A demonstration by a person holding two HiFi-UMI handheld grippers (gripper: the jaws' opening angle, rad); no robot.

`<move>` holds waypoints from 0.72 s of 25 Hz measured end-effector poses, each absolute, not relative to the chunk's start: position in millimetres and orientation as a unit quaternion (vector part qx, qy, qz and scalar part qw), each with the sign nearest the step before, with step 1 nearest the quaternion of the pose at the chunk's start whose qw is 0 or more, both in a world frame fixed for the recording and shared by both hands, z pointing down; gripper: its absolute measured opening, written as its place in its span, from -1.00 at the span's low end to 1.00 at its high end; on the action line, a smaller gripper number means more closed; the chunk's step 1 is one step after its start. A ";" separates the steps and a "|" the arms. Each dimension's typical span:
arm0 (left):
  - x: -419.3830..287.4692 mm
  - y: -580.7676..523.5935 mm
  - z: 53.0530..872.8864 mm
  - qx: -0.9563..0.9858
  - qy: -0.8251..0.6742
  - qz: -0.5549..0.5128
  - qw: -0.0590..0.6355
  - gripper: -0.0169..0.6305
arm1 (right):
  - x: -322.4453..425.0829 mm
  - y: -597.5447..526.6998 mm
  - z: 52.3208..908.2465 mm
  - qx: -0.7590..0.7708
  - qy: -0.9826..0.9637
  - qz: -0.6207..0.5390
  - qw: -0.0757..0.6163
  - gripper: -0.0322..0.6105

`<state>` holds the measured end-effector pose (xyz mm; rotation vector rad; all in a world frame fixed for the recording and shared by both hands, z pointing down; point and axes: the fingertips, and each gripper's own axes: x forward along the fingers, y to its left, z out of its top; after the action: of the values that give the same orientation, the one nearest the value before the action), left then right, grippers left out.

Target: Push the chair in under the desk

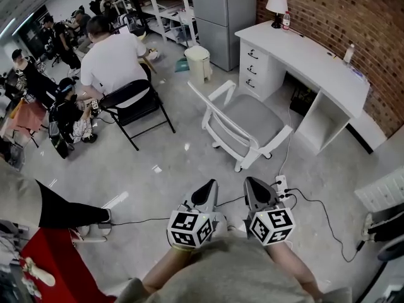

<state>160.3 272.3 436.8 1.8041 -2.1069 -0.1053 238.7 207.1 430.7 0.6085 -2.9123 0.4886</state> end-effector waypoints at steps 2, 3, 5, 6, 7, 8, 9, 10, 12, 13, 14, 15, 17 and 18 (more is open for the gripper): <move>158.6 274.1 436.6 0.635 -0.750 -0.040 0.183 -0.92 | 237.4 209.7 430.9 0.197 -0.966 0.152 0.068 -0.88; 157.5 275.0 437.3 0.633 -0.751 -0.041 0.183 -0.92 | 236.7 211.4 431.1 0.194 -0.967 0.149 0.070 -0.88; 155.3 276.0 439.7 0.629 -0.753 -0.042 0.186 -0.92 | 235.3 213.7 431.5 0.189 -0.968 0.147 0.070 -0.88; 154.6 275.9 441.3 0.628 -0.754 -0.042 0.188 -0.92 | 234.8 213.9 432.1 0.187 -0.969 0.149 0.070 -0.88; 154.1 275.6 443.0 0.627 -0.754 -0.042 0.190 -0.92 | 234.4 213.6 433.1 0.185 -0.968 0.152 0.069 -0.88; 153.7 275.1 444.7 0.627 -0.754 -0.041 0.191 -0.92 | 233.7 212.9 434.6 0.185 -0.968 0.154 0.069 -0.88; 153.1 274.5 446.2 0.627 -0.754 -0.040 0.191 -0.92 | 232.8 211.9 436.1 0.184 -0.968 0.157 0.070 -0.88; 152.2 273.8 447.4 0.627 -0.754 -0.039 0.192 -0.92 | 231.5 210.5 437.6 0.184 -0.967 0.159 0.070 -0.88; 149.2 272.5 449.7 0.625 -0.755 -0.037 0.194 -0.92 | 228.2 207.4 439.5 0.184 -0.967 0.161 0.071 -0.88; 147.0 272.2 451.0 0.624 -0.756 -0.036 0.196 -0.92 | 226.2 206.2 439.9 0.185 -0.967 0.161 0.072 -0.88; 144.3 272.3 452.3 0.623 -0.756 -0.035 0.197 -0.92 | 224.2 205.5 440.1 0.185 -0.967 0.161 0.073 -0.88; 141.2 272.5 453.7 0.621 -0.757 -0.034 0.199 -0.92 | 222.0 205.2 440.4 0.185 -0.967 0.161 0.074 -0.88; 133.5 272.5 456.4 0.618 -0.759 -0.033 0.202 -0.92 | 217.3 205.1 441.8 0.185 -0.967 0.161 0.077 -0.88; 129.3 271.9 457.8 0.616 -0.760 -0.033 0.203 -0.92 | 214.8 204.8 443.1 0.185 -0.966 0.160 0.079 -0.88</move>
<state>129.3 271.9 457.8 1.7204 -2.1209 -0.0931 214.8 204.8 443.1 0.5527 -2.8932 0.4803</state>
